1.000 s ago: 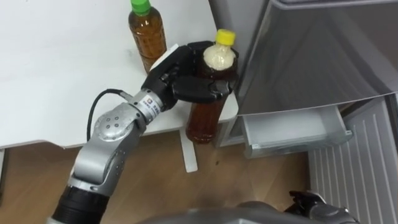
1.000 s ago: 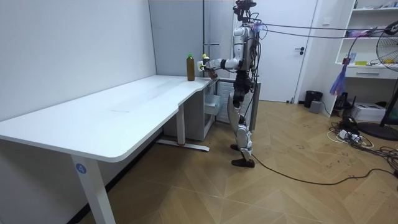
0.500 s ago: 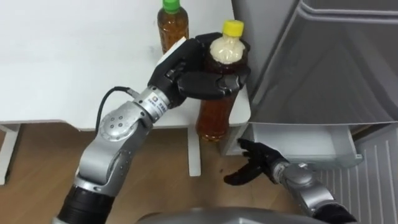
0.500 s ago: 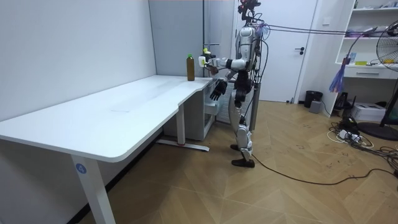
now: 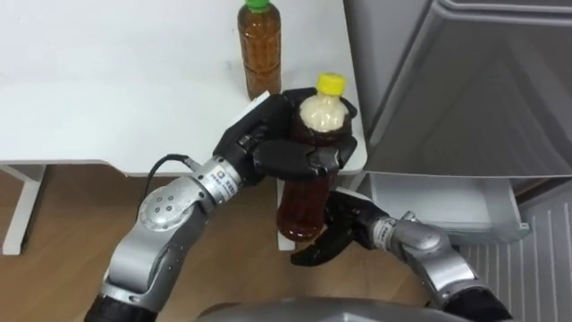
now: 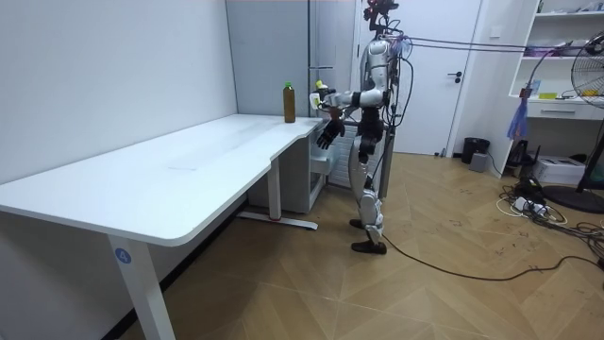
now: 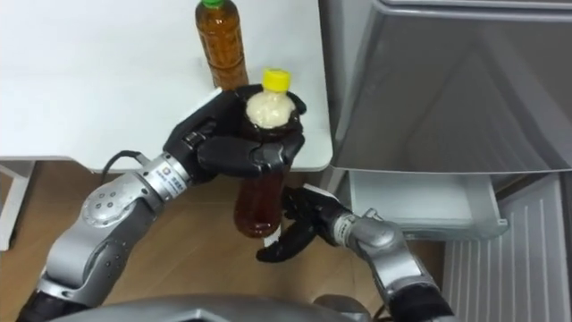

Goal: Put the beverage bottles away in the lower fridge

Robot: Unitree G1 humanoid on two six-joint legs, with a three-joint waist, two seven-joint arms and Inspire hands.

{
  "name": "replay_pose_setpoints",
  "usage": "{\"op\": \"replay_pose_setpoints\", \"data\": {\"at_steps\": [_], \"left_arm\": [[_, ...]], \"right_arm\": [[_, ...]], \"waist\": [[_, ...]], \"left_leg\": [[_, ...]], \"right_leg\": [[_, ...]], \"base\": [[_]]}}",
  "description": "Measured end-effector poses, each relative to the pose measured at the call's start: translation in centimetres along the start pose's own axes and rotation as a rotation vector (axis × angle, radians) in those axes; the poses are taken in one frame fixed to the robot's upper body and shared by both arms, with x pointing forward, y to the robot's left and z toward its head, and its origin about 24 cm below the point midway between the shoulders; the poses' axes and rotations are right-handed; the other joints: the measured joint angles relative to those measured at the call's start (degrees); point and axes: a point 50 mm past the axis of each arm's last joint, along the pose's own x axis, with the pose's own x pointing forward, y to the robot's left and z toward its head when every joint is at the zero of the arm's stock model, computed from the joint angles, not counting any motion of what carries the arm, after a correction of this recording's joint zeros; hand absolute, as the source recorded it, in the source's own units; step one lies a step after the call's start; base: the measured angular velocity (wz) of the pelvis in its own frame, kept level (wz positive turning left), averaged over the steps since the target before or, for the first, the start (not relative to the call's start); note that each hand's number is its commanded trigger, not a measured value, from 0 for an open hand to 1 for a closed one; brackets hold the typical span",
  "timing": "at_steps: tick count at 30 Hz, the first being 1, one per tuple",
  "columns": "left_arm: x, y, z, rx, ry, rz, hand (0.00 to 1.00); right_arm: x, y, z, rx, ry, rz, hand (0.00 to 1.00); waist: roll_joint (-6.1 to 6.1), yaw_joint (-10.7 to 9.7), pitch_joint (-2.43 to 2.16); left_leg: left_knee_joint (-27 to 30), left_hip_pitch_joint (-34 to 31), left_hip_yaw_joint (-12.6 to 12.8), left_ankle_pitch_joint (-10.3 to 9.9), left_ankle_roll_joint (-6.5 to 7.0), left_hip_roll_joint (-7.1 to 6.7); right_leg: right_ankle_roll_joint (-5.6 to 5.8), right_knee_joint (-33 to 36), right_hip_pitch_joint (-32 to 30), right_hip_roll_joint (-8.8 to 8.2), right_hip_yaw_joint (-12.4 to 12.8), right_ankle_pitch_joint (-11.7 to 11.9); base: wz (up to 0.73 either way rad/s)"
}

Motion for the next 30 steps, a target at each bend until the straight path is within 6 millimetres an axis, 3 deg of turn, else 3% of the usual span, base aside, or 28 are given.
{"op": "replay_pose_setpoints", "data": {"at_steps": [7, 12, 20, 30], "left_arm": [[-0.2, 0.2, -1.1, -0.082, 0.022, 0.002, 1.00], [-0.5, 0.8, -2.6, -0.114, 0.078, 0.031, 1.00], [-1.0, 1.0, -3.2, -0.116, 0.107, 0.042, 1.00], [-1.6, 1.0, -3.7, -0.083, 0.144, 0.040, 1.00]], "right_arm": [[-0.1, 0.2, -0.3, 0.018, 0.019, 0.070, 0.00], [-0.2, 0.3, -0.4, 0.046, 0.012, 0.104, 0.00], [-0.8, 0.4, -0.5, 0.162, -0.049, 0.179, 0.00], [-1.4, 0.5, -0.6, 0.158, -0.063, 0.264, 0.00]], "waist": [[-0.45, 0.1, 0.03], [-1.22, 0.9, 0.43], [-2.71, 1.3, -0.20], [-2.50, 1.1, -0.06]], "left_leg": [[0.1, -0.1, -0.5, 0.0, 0.00, 0.04], [0.0, -0.1, -0.5, 0.0, 0.00, 0.06], [0.1, -0.3, -0.4, 0.0, 0.00, -0.05], [1.9, -2.9, -1.9, 0.0, -0.02, -0.13]], "right_leg": [[0.01, -0.1, -0.1, -0.26, -0.9, 0.0], [0.01, -0.1, -0.2, -0.43, -0.9, 0.0], [0.01, 0.0, -0.1, -0.49, -0.9, 0.0], [0.01, 1.0, -1.2, -0.87, -2.8, 0.0]], "base": [[0.00], [0.00], [0.01], [0.10]]}}
